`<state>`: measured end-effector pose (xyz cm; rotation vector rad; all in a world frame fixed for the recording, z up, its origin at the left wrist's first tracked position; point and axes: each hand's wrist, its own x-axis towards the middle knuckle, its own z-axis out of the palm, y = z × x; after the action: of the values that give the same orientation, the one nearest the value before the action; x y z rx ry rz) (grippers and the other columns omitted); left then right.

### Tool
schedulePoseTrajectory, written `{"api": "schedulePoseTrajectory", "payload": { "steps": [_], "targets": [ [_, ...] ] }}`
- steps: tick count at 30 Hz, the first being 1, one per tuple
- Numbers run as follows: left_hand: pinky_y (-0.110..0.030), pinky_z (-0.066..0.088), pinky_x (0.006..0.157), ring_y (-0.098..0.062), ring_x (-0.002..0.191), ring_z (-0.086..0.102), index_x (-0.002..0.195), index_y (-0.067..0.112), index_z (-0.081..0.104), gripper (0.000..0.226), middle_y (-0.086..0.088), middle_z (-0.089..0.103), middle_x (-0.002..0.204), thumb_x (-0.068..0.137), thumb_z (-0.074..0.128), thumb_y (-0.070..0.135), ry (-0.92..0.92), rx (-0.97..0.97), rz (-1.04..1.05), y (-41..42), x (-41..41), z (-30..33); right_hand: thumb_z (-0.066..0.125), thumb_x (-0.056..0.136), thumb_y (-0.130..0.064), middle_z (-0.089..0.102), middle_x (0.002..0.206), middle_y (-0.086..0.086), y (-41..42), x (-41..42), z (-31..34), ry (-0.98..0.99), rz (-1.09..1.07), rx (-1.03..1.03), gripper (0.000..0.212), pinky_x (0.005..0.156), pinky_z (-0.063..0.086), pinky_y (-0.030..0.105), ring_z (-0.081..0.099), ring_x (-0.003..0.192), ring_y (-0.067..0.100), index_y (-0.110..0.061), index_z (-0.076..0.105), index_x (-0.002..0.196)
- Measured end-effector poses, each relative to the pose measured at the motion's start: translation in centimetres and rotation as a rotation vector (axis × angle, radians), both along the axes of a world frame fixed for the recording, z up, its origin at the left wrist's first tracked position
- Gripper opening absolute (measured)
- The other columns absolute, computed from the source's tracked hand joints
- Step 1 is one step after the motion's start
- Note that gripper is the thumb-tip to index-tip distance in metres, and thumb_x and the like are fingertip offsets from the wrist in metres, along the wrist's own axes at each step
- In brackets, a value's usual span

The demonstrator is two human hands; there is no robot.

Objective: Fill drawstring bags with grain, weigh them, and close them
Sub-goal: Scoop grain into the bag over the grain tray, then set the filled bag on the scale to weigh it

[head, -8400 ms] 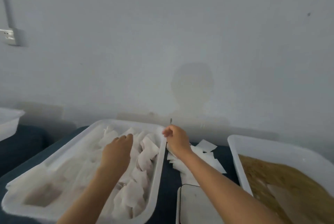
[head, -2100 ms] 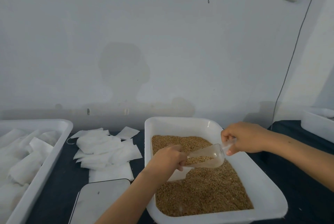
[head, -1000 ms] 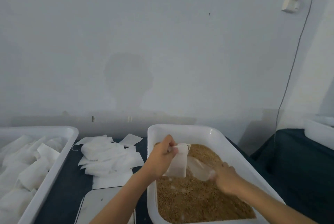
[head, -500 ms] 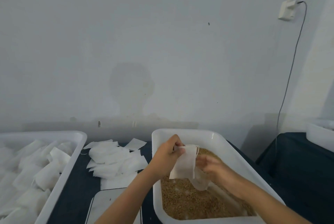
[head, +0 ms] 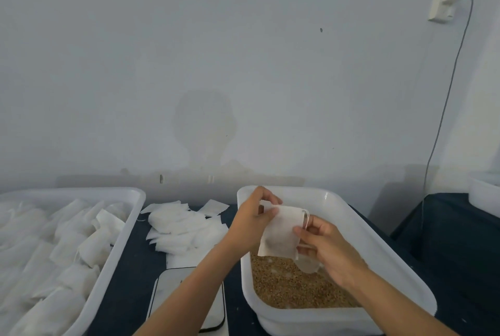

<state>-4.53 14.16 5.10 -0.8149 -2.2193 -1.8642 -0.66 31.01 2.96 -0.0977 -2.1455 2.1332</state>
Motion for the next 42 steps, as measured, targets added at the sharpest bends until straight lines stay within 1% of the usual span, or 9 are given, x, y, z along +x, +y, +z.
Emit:
{"api": "schedulePoseTrajectory", "payload": {
  "steps": [5, 9, 12, 15, 19, 22, 30, 38, 42],
  "targets": [
    [-0.021, 0.056, 0.062, -0.01, 0.084, 0.064, 0.108, 0.017, 0.051, 0.027, -0.004, 0.063, 0.103, 0.086, 0.066, 0.026, -0.249, -0.019, -0.005, -1.0, 0.7, -1.4, 0.06, 0.088, -0.006, 0.069, 0.087, 0.014, -1.5, 0.6, 0.2, 0.059, -0.055, -0.008, 0.005, 0.051, 0.049, 0.024, 0.064, 0.08, 0.024, -0.003, 0.062, 0.084],
    [-0.035, 0.059, 0.068, -0.019, 0.077, 0.067, 0.083, 0.028, 0.062, 0.007, -0.002, 0.069, 0.086, 0.084, 0.069, 0.028, -0.128, -0.051, 0.079, -2.8, 1.7, -2.9, 0.059, 0.089, -0.006, 0.062, 0.077, 0.013, -3.3, 0.9, 0.7, 0.107, -0.082, -0.046, 0.013, 0.051, 0.051, 0.03, 0.061, 0.072, 0.022, -0.002, 0.055, 0.077],
    [-0.045, 0.056, 0.075, -0.021, 0.077, 0.066, 0.09, 0.023, 0.069, 0.006, 0.004, 0.071, 0.084, 0.084, 0.069, 0.025, -0.033, -0.077, 0.14, -4.6, 2.3, -3.5, 0.062, 0.088, -0.013, 0.061, 0.072, 0.013, -5.6, 1.1, 0.6, 0.159, -0.11, 0.076, 0.02, 0.054, 0.052, 0.046, 0.061, 0.064, 0.024, -0.008, 0.052, 0.071],
    [-0.05, 0.053, 0.076, -0.026, 0.078, 0.066, 0.091, 0.009, 0.069, 0.008, -0.004, 0.071, 0.082, 0.086, 0.066, 0.015, 0.004, 0.007, 0.267, -7.0, 2.7, -3.7, 0.065, 0.087, -0.014, 0.063, 0.07, 0.01, -8.1, 0.9, 0.7, 0.31, -0.143, 0.283, 0.024, 0.058, 0.052, 0.042, 0.06, 0.066, 0.027, -0.015, 0.052, 0.067],
    [-0.02, 0.033, 0.052, -0.009, 0.049, 0.037, 0.06, 0.015, 0.043, 0.035, 0.0, 0.045, 0.048, 0.087, 0.064, 0.021, 0.049, 0.035, 0.408, -10.4, 3.2, -4.3, 0.064, 0.087, -0.01, 0.059, 0.072, 0.02, -11.8, 0.4, 0.1, 0.391, -0.112, 0.326, 0.025, 0.065, 0.05, 0.048, 0.059, 0.07, 0.035, -0.008, 0.046, 0.07],
    [-0.019, 0.023, 0.048, -0.006, 0.044, 0.027, 0.056, 0.024, 0.034, 0.044, 0.009, 0.035, 0.042, 0.087, 0.065, 0.02, 0.035, -0.001, 0.445, -12.8, 3.6, -5.3, 0.065, 0.087, -0.012, 0.053, 0.063, 0.014, -14.3, 0.2, -1.6, 0.392, -0.128, 0.389, 0.032, 0.056, 0.042, 0.021, 0.051, 0.055, 0.015, -0.016, 0.042, 0.065],
    [-0.022, 0.041, 0.059, -0.015, 0.064, 0.055, 0.071, 0.016, 0.051, 0.022, -0.001, 0.06, 0.067, 0.085, 0.067, 0.021, -0.092, -0.153, 0.547, -15.2, 3.6, -9.4, 0.061, 0.089, -0.009, 0.046, 0.063, -0.009, -18.0, 0.2, -5.9, 0.355, -0.12, 0.586, 0.033, 0.056, 0.038, 0.016, 0.045, 0.057, 0.003, -0.024, 0.038, 0.07],
    [-0.017, 0.035, 0.06, -0.005, 0.069, 0.05, 0.084, 0.019, 0.058, 0.012, 0.007, 0.064, 0.081, 0.085, 0.067, 0.028, -0.071, -0.264, 0.591, -14.5, 3.0, -11.7, 0.062, 0.088, -0.007, 0.043, 0.061, -0.008, -17.0, -0.4, -8.7, 0.344, -0.077, 0.592, 0.04, 0.057, 0.034, 0.018, 0.04, 0.055, 0.005, -0.027, 0.034, 0.068],
    [-0.007, 0.036, 0.068, 0.001, 0.087, 0.049, 0.094, 0.025, 0.059, 0.012, 0.015, 0.061, 0.089, 0.085, 0.067, 0.025, -0.012, -0.235, 0.599, -15.3, 3.0, -12.0, 0.059, 0.09, -0.009, 0.057, 0.078, -0.009, -16.0, -0.3, -9.5, 0.361, -0.012, 0.536, 0.017, 0.07, 0.04, 0.01, 0.055, 0.078, 0.002, -0.023, 0.054, 0.082]
  ]
}}
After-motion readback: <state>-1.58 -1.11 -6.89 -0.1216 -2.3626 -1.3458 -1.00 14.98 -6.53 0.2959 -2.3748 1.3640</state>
